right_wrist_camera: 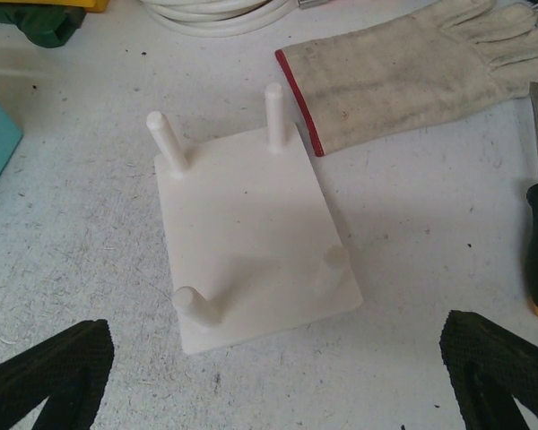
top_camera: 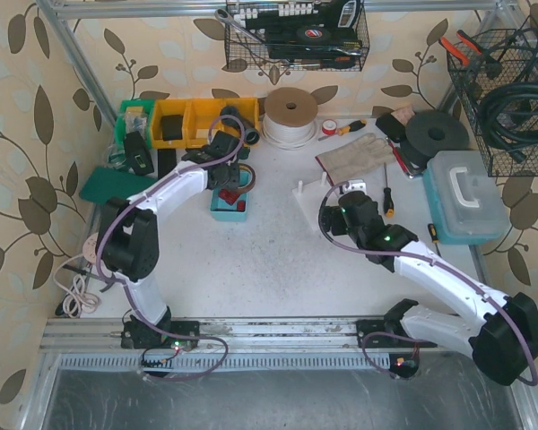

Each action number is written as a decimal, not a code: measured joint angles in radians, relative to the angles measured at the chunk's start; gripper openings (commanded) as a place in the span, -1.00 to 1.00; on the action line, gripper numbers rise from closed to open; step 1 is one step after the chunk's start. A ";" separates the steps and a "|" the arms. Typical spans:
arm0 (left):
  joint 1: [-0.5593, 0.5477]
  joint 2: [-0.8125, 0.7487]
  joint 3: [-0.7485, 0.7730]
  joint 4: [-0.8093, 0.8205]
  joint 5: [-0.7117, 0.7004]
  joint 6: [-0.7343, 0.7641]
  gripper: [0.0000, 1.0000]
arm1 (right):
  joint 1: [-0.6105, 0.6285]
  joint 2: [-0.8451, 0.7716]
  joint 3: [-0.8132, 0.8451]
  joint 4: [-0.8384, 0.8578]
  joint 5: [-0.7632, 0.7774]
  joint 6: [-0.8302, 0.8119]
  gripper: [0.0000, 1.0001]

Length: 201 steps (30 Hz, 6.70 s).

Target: Install the large spring

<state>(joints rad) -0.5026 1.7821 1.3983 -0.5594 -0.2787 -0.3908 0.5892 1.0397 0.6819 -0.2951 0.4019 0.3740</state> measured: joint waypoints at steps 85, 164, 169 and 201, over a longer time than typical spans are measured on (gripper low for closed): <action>0.214 -0.669 -0.576 -0.045 -0.168 -0.311 -1.00 | 0.000 0.009 0.014 -0.011 -0.009 -0.008 0.91; 0.132 -0.140 -0.135 0.031 0.238 0.185 -0.18 | 0.020 -0.094 -0.021 0.105 -0.122 -0.058 0.92; 0.114 0.042 0.045 -0.034 0.236 0.280 -0.21 | 0.020 -0.094 -0.022 0.105 -0.132 -0.065 0.91; 0.077 0.340 0.259 -0.213 0.157 0.394 -0.10 | 0.021 -0.111 -0.030 0.113 -0.137 -0.088 0.87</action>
<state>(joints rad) -0.4259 2.1220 1.6573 -0.7727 -0.1215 0.0032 0.6098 0.9287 0.6518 -0.1825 0.2653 0.2859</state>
